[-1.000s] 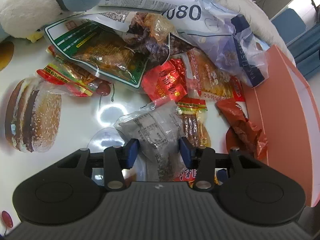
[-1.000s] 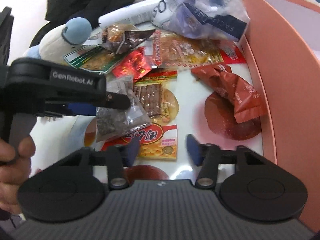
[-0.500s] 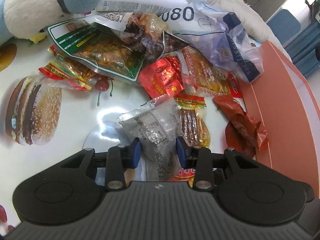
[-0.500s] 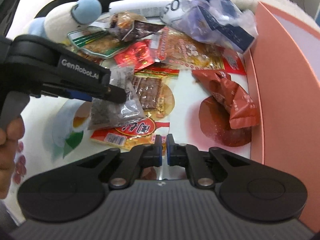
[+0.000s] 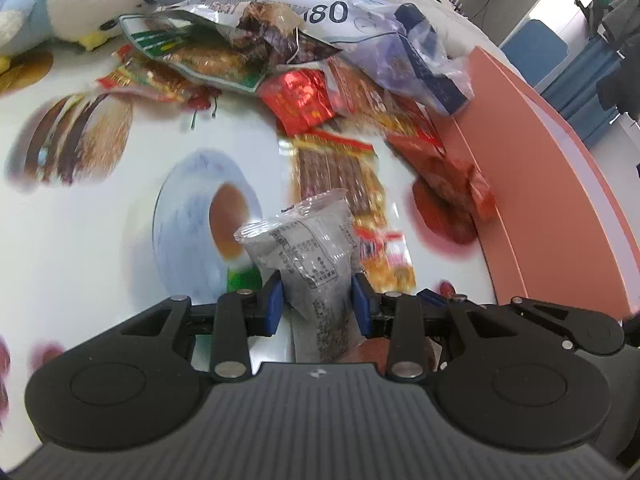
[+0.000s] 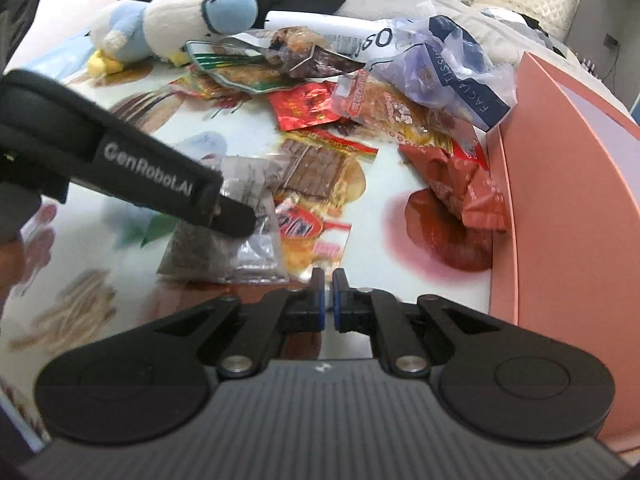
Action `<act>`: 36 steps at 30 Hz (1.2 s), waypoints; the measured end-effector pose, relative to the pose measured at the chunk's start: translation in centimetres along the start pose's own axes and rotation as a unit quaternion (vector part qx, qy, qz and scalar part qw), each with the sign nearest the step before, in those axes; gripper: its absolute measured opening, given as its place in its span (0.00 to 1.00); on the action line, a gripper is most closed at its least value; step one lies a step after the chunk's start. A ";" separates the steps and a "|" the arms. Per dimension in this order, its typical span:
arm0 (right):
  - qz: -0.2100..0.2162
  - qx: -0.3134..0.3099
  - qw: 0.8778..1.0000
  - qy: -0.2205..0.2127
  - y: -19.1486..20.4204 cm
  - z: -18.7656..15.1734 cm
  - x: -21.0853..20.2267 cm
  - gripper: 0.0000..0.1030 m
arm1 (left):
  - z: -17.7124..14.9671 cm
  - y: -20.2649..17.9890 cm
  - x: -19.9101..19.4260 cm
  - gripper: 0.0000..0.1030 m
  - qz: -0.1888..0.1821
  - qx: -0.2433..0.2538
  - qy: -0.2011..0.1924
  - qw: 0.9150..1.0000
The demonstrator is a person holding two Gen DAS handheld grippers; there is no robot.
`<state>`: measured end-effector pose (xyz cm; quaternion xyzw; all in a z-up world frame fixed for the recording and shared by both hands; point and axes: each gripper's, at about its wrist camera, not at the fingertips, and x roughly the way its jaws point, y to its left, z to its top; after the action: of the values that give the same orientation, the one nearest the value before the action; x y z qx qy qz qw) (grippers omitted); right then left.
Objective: Organize snacks
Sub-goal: 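Grasp the grey clear packet with the left tool while the right tool reaches the pile, then lift the grey packet with the left tool while the right tool grasps the red-labelled packet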
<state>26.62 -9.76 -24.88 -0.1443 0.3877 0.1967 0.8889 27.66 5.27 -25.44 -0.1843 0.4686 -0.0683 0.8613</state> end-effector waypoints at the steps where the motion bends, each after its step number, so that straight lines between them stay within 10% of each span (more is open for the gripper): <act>1: 0.001 -0.001 1.000 -0.001 0.1 -0.3 -0.4 0.07 | -0.6 -0.1 -0.4 0.39 -0.001 0.000 -0.002 1.000; 12: 0.002 0.071 0.997 -0.013 -0.5 -2.6 -3.3 0.12 | -4.8 2.1 -5.9 0.37 0.007 -0.036 -0.034 0.999; 16: 0.002 0.103 0.993 -0.049 -1.0 -0.8 -3.4 0.44 | -5.4 4.7 -8.5 0.37 0.027 -0.062 -0.049 0.996; 25: 0.033 0.140 0.988 -0.050 -1.8 4.8 2.9 0.45 | -6.2 8.1 -11.4 0.37 0.047 -0.093 -0.058 0.993; 30: 0.024 0.125 0.991 -0.042 -1.7 5.5 5.5 0.69 | -6.8 7.9 -11.2 0.36 0.054 -0.085 -0.046 0.994; 36: 0.020 0.056 0.998 -0.024 -0.5 5.7 6.0 0.67 | -7.2 7.8 -10.6 0.36 0.054 -0.085 -0.046 0.994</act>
<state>34.16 -6.41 -25.53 -0.0816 0.3796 0.1953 0.9006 15.37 13.72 -23.70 -0.2343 0.4420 0.0265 0.8655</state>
